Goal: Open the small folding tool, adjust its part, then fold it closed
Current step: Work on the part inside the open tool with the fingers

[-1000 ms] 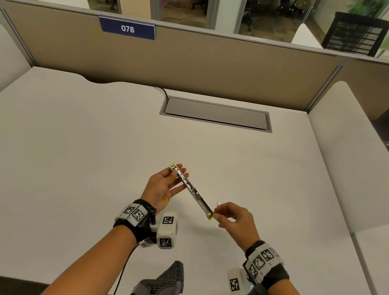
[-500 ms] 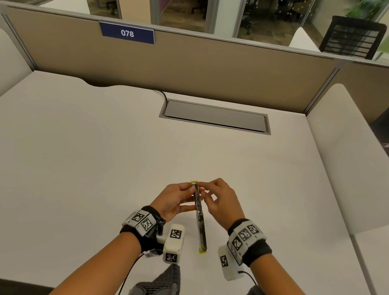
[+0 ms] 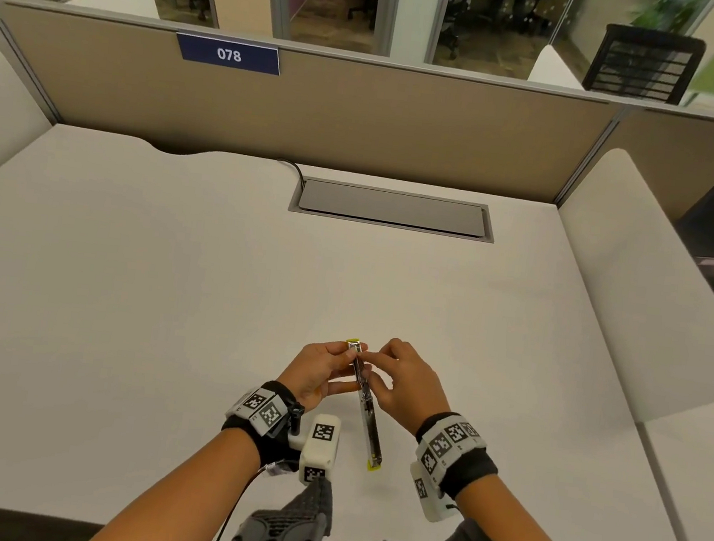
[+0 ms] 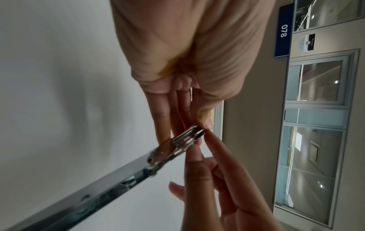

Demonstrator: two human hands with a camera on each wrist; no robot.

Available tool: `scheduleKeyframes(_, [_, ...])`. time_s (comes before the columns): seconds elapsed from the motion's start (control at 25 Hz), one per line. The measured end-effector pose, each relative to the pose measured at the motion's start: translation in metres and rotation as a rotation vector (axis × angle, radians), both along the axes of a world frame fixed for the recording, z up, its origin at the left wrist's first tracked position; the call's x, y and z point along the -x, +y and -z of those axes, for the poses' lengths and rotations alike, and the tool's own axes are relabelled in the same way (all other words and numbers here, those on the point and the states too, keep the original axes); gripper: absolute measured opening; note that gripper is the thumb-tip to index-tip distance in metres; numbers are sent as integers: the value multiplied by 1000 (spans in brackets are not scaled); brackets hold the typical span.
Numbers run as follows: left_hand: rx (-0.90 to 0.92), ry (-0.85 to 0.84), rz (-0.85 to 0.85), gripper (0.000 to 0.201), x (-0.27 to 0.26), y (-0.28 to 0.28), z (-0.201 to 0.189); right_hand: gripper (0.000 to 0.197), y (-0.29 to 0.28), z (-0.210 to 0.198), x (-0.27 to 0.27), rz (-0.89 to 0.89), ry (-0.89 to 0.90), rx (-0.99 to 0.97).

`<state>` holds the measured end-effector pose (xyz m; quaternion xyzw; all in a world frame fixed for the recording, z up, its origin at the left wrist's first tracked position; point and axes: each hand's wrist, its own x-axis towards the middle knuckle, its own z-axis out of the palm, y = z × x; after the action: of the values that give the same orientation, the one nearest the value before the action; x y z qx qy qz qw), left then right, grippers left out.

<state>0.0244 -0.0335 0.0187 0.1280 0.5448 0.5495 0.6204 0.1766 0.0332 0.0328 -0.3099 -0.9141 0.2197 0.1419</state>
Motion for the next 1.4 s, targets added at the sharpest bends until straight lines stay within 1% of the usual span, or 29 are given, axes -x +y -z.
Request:
scheduleKeyframes(0.16, [15, 16, 5, 22, 2, 2, -1, 22, -5, 3, -2, -29, -38, -3])
scheduleKeyframes(0.4, [50, -18, -20, 26, -6, 3, 2, 14, -4, 3, 1, -16, 49, 16])
scheduleKeyframes(0.56, [56, -41, -58, 26, -2, 4, 3, 7, -8, 1, -2, 27, 125, 86])
scheduleKeyframes(0.64, [62, -46, -74, 25, -1, 5, 1, 10, -13, 0, -4, 48, 170, 132])
scheduleKeyframes(0.72, [56, -66, -101, 22, 2, 7, 0, 15, -19, 2, -7, 48, 208, 126])
scheduleKeyframes(0.88, [55, -61, -95, 25, 7, 11, -1, 16, -24, 9, -20, 5, 165, 21])
scheduleKeyframes(0.96, [53, -34, -71, 25, 5, 11, -1, 24, -23, 11, -26, 10, 173, 52])
scheduleKeyframes(1.04, [49, -13, -51, 24, 5, 12, -3, 31, -18, 12, -31, 82, 256, 153])
scheduleKeyframes(1.12, [45, 6, -42, 24, 8, 11, -4, 28, -6, 15, -38, 222, 349, 241])
scheduleKeyframes(1.16, [45, 15, -43, 24, 11, 10, -4, 24, 3, 18, -42, 308, 366, 258])
scheduleKeyframes(1.28, [46, 16, -62, 24, 17, 8, -1, 16, 28, 32, -55, 520, 287, 261])
scheduleKeyframes(1.4, [41, 6, -81, 26, 19, 7, 1, 13, 44, 43, -59, 578, 164, 316])
